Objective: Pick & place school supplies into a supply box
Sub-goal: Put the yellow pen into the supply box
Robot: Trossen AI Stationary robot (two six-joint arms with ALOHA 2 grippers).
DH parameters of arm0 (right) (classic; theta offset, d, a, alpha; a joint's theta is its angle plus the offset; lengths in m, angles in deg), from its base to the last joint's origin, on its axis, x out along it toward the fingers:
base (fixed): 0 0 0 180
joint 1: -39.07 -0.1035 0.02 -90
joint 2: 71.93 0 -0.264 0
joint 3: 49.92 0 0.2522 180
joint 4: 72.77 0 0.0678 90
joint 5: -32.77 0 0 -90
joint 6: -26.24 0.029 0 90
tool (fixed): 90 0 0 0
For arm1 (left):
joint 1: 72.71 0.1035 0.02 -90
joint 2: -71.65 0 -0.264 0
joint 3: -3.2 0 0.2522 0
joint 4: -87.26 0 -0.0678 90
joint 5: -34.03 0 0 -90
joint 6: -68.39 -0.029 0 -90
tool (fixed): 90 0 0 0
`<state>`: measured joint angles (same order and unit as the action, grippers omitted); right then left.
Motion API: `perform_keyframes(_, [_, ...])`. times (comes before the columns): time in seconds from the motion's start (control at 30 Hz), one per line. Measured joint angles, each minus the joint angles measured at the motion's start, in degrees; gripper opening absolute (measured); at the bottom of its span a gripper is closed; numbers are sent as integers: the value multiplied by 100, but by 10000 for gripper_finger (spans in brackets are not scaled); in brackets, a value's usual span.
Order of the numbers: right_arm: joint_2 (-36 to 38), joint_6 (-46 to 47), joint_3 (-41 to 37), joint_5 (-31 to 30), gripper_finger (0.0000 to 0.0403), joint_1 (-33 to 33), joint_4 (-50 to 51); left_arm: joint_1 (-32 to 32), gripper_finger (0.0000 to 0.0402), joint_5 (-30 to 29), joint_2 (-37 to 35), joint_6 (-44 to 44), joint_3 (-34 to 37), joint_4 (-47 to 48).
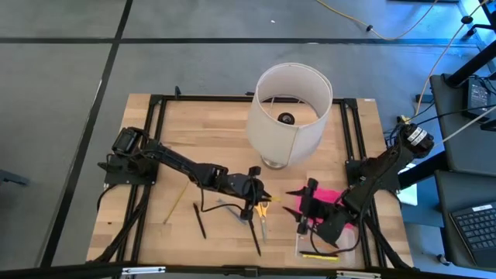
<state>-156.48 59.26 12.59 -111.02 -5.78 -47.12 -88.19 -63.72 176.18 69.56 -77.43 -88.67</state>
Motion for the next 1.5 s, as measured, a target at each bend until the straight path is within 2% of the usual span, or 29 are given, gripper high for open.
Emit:
perform_keyframes(0.17, [0, -549, 0, 423, 235, 140, -510, 0, 34, 18, 0, -4, -4, -88])
perform_keyframes(0.47, [0, -1105, -1, 905, 187, 364, -962, -17, 35, 207, -2, -37, -4, -196])
perform_keyframes(0.63, [-2, -1087, -2, 1143, 147, 421, -958, -22, 37, 212, -2, -96, -4, -216])
perform_keyframes(1.0, [-2, -1262, -2, 1105, 50, 421, -938, -28, 39, 243, -2, -101, -4, -206])
perform_keyframes(1.27, [-2, -1241, -2, 1120, 48, 422, -937, -28, 47, 232, -10, -14, -6, -128])
perform_keyframes(1.5, [-2, -1247, -4, 1124, 45, 421, -923, -22, 71, 175, -13, 122, -7, -4])
